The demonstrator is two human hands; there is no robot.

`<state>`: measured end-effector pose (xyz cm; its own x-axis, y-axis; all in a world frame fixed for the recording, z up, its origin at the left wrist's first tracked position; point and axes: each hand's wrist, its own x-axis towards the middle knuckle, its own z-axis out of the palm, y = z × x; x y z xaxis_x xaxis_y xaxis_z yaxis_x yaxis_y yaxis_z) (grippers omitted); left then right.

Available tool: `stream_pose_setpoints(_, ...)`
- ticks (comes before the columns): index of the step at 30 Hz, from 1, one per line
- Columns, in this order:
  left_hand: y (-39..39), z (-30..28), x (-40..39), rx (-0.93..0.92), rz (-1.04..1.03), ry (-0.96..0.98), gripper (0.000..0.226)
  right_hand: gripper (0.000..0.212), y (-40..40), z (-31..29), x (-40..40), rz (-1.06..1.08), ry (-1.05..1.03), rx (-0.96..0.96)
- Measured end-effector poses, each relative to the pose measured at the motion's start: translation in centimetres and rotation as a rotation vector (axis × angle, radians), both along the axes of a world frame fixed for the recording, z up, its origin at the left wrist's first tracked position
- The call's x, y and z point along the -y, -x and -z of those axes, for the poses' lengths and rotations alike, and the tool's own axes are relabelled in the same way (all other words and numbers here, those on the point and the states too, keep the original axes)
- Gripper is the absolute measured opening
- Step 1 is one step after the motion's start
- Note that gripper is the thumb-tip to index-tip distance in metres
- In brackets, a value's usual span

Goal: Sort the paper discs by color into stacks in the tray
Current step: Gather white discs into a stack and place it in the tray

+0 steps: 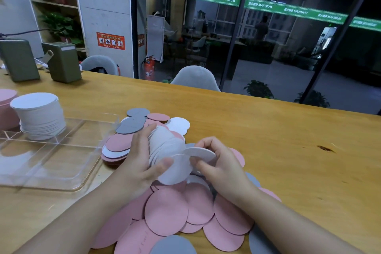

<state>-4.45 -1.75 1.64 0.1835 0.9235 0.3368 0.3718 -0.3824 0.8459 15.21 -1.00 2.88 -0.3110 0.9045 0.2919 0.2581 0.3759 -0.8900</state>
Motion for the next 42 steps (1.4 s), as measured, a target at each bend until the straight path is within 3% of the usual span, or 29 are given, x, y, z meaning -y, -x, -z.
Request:
stream_pose_setpoints(4,0.2,0.3,-0.2,-0.101,-0.024,-0.027,0.089,0.012,1.6,0.7,-0.4,-0.03,-0.075,0.072)
stream_pose_setpoints(8,0.1,0.6,-0.3,-0.14,-0.032,-0.057,0.089,0.041,3.2,1.5,-0.6,0.029,-0.284,0.206)
stream_pose_setpoints(12,-0.1,0.6,0.1,-0.061,-0.021,-0.026,0.08,0.054,3.9,1.6,-0.6,-0.069,-0.267,0.247)
stream_pose_setpoints(15,-0.1,0.5,0.2,0.026,-0.055,0.011,0.076,0.058,2.5,1.4,-1.4,-0.001,-0.244,0.266)
stream_pose_setpoints(18,0.2,-0.1,0.5,0.109,-0.101,0.001,0.074,0.073,0.5,1.6,-2.7,0.178,-0.301,0.513)
stream_pose_setpoints(21,0.7,-0.5,0.4,0.189,-0.143,0.002,0.076,0.094,-0.9,1.3,-3.1,0.229,-0.155,0.79)
stream_pose_setpoints(25,1.2,-0.6,0.1,0.217,-0.174,0.047,0.084,0.066,-1.6,0.9,-2.7,0.199,-0.079,0.86)
stream_pose_setpoints(32,1.5,-0.4,-0.1,0.234,-0.183,0.077,0.077,0.029,-1.9,0.4,-3.0,0.259,-0.152,0.533)
stream_pose_setpoints(37,1.6,-0.3,-0.2,0.225,-0.185,0.093,0.074,0.013,-2.4,0.0,-3.2,0.304,-0.105,0.45)
stream_pose_setpoints(42,1.7,-0.3,-0.3,0.188,-0.194,0.077,0.079,0.014,-3.3,-0.2,-3.6,0.351,-0.039,0.367)
